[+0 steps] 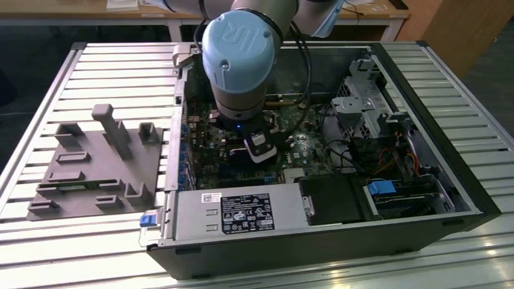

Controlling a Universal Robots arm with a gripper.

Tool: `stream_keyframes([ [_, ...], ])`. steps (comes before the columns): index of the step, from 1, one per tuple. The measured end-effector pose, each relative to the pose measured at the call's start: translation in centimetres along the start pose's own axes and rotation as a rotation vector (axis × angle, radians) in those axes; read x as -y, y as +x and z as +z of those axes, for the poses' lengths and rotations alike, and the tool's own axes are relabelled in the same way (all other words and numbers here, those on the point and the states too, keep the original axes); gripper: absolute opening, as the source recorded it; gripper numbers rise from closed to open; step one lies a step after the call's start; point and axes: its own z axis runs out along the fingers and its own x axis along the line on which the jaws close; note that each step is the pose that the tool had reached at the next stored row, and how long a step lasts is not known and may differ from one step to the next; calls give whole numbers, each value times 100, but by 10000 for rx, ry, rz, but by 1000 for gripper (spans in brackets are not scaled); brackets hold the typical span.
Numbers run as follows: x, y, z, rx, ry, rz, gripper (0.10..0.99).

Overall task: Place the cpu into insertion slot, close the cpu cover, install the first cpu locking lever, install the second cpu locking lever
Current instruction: 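Install the second cpu locking lever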

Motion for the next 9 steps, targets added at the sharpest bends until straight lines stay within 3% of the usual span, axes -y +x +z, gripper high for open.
stream_keyframes([
  [9,-18,31,40,1,-3,-1,106],
])
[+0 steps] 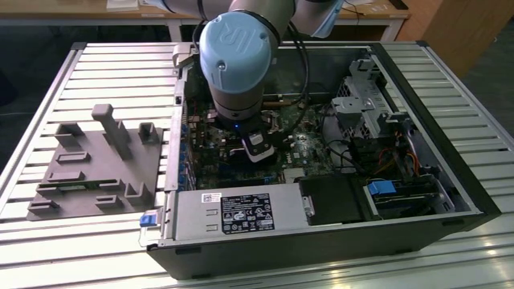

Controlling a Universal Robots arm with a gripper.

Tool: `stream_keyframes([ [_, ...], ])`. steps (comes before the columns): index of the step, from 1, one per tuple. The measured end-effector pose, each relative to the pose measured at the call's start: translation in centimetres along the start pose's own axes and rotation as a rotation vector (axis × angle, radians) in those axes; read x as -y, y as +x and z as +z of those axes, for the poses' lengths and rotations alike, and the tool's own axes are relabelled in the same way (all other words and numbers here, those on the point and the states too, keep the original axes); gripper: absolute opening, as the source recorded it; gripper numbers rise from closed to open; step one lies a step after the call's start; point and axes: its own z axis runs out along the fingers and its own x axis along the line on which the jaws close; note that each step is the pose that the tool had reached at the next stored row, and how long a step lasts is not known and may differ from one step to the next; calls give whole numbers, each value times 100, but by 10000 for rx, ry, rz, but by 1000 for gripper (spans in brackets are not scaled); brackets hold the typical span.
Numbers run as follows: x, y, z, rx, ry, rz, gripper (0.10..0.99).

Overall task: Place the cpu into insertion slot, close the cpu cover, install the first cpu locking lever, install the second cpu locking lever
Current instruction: 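Install the second cpu locking lever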

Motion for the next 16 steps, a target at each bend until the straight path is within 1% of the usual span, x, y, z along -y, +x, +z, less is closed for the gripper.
stream_keyframes([
  [7,4,2,37,0,0,0,106],
  [16,8,2,47,4,29,-2,106],
])
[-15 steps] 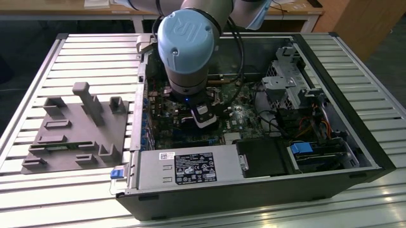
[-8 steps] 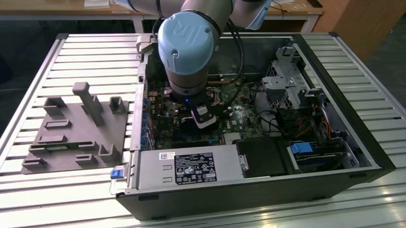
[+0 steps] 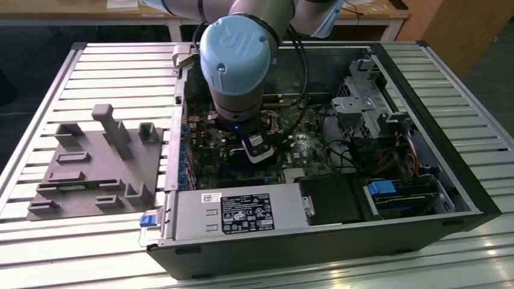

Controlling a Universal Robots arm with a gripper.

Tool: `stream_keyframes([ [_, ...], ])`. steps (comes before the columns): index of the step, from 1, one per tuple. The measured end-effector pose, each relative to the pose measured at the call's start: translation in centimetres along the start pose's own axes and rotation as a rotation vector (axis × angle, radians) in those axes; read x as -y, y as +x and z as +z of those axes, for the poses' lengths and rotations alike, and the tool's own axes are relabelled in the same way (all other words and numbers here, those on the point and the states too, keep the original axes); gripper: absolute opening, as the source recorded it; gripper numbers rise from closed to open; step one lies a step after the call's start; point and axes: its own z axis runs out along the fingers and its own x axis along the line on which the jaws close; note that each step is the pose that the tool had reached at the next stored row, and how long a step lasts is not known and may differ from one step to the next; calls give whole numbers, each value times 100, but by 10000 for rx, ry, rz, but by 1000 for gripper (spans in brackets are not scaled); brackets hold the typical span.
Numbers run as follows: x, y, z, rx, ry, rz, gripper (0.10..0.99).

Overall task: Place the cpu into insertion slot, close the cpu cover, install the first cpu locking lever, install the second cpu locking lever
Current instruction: 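Install the second cpu locking lever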

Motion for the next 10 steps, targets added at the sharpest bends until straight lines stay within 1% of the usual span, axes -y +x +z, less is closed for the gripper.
stream_keyframes([
  [4,0,0,1,2,4,0,106],
  [5,-1,0,2,8,31,-2,106],
  [7,0,0,1,19,118,-7,106],
  [10,0,0,1,21,131,-8,106],
])
